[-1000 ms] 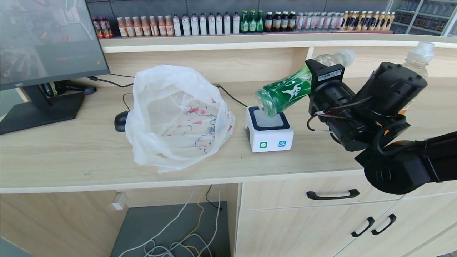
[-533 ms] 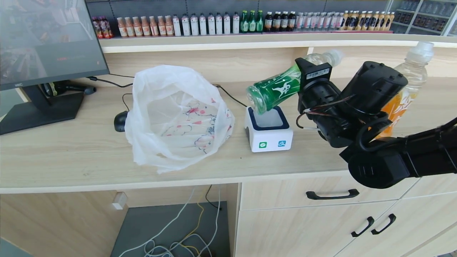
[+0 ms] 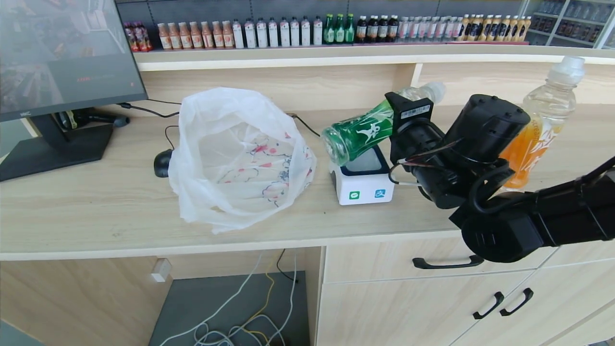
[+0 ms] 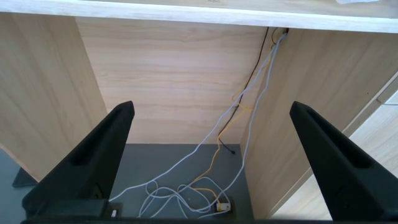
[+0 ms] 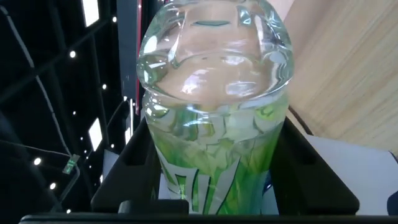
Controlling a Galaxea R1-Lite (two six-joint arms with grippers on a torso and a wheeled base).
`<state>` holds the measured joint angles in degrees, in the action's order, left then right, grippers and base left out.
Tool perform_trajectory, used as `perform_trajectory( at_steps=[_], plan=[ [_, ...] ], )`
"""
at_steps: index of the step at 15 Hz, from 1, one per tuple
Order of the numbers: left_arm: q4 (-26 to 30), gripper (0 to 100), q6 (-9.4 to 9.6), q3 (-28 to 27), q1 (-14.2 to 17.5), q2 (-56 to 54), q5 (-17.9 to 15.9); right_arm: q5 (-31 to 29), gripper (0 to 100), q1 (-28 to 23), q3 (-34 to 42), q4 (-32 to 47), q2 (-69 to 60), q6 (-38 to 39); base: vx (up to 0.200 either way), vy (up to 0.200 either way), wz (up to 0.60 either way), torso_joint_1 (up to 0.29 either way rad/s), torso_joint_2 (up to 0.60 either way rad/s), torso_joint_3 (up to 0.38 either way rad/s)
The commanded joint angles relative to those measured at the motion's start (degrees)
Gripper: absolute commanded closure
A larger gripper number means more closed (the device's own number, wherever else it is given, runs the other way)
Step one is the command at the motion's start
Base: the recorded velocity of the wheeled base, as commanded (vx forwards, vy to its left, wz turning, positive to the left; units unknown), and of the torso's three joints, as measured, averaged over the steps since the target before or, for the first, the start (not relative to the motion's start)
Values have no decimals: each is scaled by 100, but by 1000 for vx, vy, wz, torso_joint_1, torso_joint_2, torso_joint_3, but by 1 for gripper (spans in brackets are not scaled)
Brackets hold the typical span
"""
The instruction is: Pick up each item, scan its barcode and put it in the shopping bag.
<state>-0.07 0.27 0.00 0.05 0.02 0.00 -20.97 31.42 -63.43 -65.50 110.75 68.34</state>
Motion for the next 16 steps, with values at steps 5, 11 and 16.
perform_trajectory(
  at_steps=[5,11,16],
  plan=[
    [-1,0,0,0,4,-2,0,-13,100,-4,270,-24,-36,57,0,0,0,0,0,0],
    [-1,0,0,0,4,-2,0,-4,100,-13,199,-24,-27,57,0,0,0,0,0,0],
    [-1,0,0,0,4,-2,0,-13,100,-13,208,-24,-36,57,0,0,0,0,0,0]
  ],
)
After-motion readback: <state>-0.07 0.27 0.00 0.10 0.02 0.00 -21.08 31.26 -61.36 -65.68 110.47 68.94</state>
